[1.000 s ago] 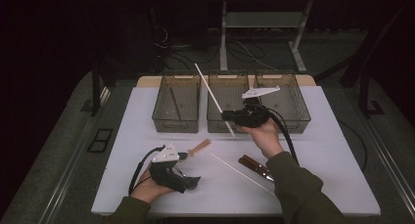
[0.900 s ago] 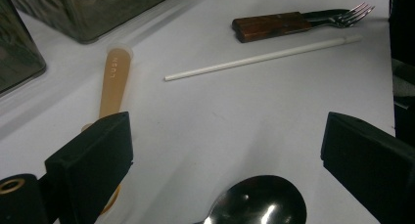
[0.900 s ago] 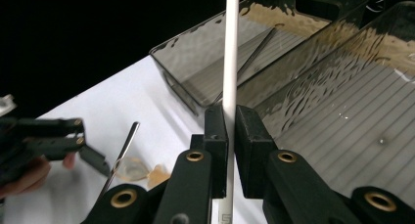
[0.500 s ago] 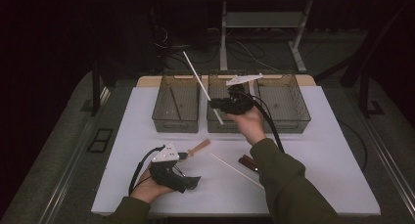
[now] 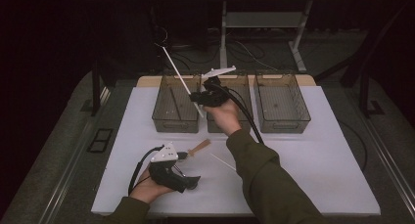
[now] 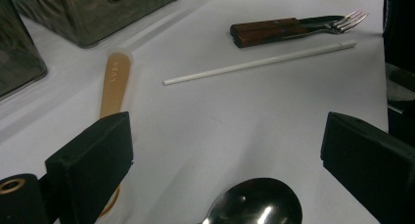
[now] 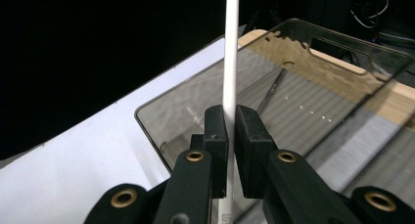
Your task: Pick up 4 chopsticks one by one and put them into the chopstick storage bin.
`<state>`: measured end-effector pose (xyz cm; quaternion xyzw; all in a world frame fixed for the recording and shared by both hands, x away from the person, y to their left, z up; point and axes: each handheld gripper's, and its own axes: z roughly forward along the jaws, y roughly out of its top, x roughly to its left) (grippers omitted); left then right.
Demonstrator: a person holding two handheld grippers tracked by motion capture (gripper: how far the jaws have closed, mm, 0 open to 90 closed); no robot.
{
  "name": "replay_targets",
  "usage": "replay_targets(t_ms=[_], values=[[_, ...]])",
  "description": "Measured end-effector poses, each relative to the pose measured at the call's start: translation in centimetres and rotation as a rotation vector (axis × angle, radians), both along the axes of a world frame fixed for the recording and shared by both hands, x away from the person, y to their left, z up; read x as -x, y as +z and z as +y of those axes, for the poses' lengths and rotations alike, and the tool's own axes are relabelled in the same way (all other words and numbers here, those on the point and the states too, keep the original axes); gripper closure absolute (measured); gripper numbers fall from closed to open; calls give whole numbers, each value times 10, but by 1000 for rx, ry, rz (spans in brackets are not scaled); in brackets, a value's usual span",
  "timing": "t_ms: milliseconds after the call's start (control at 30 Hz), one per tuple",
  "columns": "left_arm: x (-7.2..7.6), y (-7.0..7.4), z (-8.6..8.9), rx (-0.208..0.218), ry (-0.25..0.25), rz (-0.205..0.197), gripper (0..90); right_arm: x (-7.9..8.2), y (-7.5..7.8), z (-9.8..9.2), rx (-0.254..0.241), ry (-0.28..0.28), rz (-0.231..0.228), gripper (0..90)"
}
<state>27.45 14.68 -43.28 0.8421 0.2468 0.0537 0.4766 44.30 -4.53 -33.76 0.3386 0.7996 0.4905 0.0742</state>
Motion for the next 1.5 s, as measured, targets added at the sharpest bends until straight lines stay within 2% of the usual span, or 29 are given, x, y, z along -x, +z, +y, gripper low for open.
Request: replay_targets(t_ms=[133, 367, 633, 933, 1000, 1100, 1400, 1500], values=[[0, 0, 0, -1, -2, -2, 39, -4, -2, 15, 18, 6, -9, 843], [0, 0, 0, 3, -3, 0, 39, -14, -17, 33, 33, -13, 12, 842], [0, 1, 0, 2, -6, -1, 39, -16, -40, 44, 103, -37, 40, 841], [0, 0, -2, 0, -13, 1, 39, -17, -53, 47, 165, -63, 81, 829], [0, 0, -1, 0, -13, 2, 39, -17, -54, 45, 149, -66, 75, 744], [0, 0, -2, -1, -13, 0, 39, -16, -51, 44, 139, -61, 71, 681], [0, 0, -2, -2, -11, 2, 39, -13, -36, 33, 107, -36, 60, 576], [0, 0, -2, -8, -13, 1, 39, -8, -31, 25, 94, -21, 59, 575]])
